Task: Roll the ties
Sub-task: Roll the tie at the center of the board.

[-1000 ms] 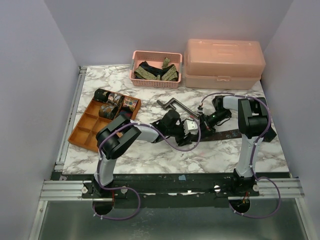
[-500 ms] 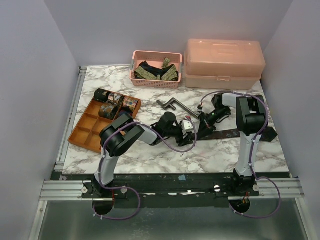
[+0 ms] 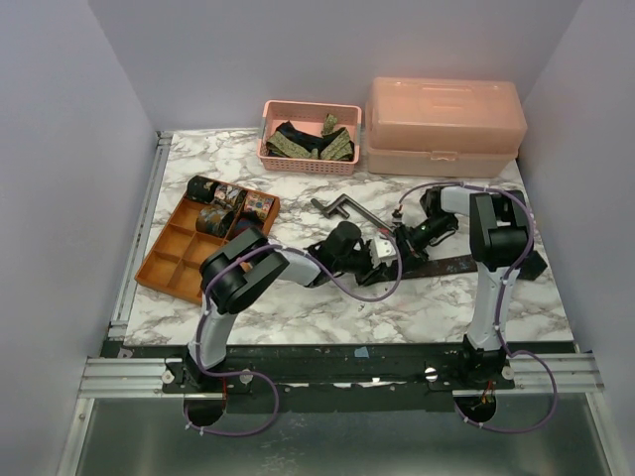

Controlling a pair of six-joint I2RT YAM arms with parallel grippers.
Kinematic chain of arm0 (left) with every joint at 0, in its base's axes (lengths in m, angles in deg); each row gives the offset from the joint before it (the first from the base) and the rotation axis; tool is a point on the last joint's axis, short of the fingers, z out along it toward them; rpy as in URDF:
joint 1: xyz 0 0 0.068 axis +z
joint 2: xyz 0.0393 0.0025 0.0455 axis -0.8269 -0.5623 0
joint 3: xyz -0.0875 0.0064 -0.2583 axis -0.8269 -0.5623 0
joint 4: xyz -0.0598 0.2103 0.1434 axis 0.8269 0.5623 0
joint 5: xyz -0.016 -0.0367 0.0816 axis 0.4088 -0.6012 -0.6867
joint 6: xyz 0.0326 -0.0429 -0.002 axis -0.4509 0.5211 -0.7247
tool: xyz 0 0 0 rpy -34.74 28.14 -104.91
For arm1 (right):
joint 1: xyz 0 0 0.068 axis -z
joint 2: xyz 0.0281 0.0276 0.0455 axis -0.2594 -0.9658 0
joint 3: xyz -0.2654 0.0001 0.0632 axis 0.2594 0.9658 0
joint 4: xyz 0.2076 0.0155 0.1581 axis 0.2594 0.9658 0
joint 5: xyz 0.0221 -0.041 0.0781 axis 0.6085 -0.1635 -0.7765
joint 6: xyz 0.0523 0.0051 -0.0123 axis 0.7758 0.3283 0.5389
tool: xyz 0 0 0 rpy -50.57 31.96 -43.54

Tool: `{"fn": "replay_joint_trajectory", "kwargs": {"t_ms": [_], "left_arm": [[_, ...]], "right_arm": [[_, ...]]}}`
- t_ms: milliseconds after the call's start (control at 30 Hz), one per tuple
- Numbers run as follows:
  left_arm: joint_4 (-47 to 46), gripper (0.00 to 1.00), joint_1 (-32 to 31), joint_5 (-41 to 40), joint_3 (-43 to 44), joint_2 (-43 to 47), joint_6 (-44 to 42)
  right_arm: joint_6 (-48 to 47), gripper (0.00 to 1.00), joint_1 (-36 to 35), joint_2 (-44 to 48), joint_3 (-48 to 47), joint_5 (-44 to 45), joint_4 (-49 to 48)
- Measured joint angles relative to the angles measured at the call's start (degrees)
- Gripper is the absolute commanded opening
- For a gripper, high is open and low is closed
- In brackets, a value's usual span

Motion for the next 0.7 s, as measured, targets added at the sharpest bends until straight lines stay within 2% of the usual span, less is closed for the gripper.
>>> {"fn": "replay_joint_trajectory", "kwargs": {"t_ms": [333,467,700], "left_arm": [[28.6,0.18,-0.1,-5.4,5.0,7.1,-5.9],[34.8,0.19,-0.1,-6.7,7.7,7.3,-7.0],[41.5,0.19,-0.1,-7.9,10.5,7.2,-8.4]], "right_arm": [[-0.5,0.46,0.0,6.0,0.6,-0.6,-1.2],[0.6,0.47,-0.1,8.4,2.3,-4.9,-2.2],[3.7,0.43,-2.2,6.8,5.7,-9.3,-6.4]]}}
